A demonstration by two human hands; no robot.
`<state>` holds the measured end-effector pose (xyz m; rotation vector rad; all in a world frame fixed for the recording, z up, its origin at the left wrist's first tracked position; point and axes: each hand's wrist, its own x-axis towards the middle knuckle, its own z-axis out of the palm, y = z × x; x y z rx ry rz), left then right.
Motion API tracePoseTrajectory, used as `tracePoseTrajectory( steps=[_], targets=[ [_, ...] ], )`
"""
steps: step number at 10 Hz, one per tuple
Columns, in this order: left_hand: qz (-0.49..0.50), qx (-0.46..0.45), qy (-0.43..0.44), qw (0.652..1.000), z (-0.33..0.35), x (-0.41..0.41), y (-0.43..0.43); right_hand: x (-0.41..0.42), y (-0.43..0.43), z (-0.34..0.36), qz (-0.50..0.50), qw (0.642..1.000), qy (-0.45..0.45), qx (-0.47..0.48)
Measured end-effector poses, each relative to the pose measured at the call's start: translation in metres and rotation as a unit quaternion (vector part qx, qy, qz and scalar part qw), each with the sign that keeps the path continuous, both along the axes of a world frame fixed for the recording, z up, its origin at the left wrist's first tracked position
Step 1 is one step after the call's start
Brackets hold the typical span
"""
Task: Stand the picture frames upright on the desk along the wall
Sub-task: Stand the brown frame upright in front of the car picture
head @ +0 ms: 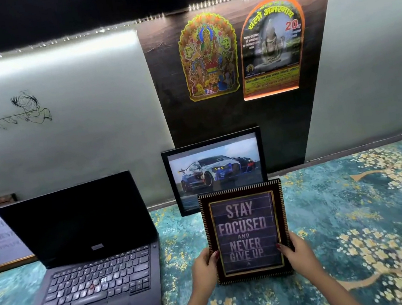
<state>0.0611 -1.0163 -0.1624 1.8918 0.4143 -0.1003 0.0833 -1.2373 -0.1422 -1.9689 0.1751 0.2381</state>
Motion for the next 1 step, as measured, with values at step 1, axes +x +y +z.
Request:
tracePoseTrajectory(
  steps=[1],
  targets=[
    [0.025, 0.049, -0.009, 0.998, 0.0038, -0.0056, -0.0009, -0.0043, 0.0020, 0.0029, -0.018, 1.000, -0.014, -0.009]
  ],
)
